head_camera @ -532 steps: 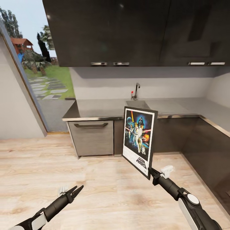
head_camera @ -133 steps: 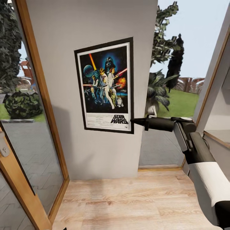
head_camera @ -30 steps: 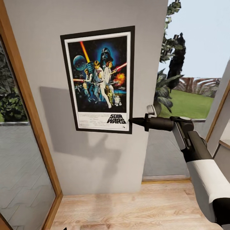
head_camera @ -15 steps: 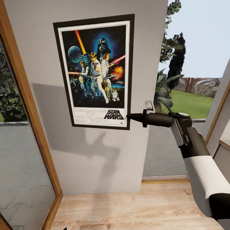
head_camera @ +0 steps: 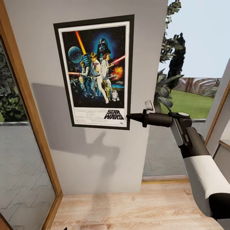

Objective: Pick up the poster from the kitchen countertop and hang it on one of the wall nails in the kitchen.

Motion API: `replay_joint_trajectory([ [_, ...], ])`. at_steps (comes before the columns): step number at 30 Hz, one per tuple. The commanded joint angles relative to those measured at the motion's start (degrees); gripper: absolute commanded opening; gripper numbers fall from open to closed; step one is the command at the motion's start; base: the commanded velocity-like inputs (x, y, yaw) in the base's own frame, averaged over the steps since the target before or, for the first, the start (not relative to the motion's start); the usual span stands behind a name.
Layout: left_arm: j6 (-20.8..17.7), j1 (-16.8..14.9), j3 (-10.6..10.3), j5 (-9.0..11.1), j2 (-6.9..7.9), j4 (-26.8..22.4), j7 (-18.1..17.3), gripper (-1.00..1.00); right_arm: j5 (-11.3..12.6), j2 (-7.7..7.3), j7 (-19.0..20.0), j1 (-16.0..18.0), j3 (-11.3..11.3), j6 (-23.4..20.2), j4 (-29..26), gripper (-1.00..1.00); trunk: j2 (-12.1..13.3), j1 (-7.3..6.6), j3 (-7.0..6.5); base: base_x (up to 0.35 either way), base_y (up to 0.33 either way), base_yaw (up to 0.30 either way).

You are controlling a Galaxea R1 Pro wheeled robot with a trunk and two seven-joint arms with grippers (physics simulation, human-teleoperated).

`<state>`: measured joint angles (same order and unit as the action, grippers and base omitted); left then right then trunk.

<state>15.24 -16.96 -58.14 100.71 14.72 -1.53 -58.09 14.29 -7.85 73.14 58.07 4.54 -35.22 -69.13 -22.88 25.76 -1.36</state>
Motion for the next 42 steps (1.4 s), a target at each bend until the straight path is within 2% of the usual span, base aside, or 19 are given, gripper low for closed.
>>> replay_joint_trajectory([
  [1, 0.3, 0.0, -0.5, 0.4, 0.02, -0.1, 0.0, 1.0, 0.5, -0.06, -0.1, 0.0, 0.1, -0.5, 0.0, -1.0, 0.0, 0.02, 0.03, 0.0, 0.0, 0.0],
  [27, 0.3, 0.0, -0.5, 0.4, -0.29, -0.1, 0.2, 1.0, 0.5, -0.08, -0.1, 0.1, 0.0, -0.5, -0.1, -1.0, 0.0, 0.02, 0.03, 0.007, 0.0, 0.0],
  [42, 0.3, 0.0, -0.5, 0.4, -0.3, -0.1, 0.2, 1.0, 0.5, -0.07, -0.1, 0.1, 0.0, -0.5, 0.0, -1.0, 0.0, 0.02, 0.03, 0.293, 0.0, 0.0],
])
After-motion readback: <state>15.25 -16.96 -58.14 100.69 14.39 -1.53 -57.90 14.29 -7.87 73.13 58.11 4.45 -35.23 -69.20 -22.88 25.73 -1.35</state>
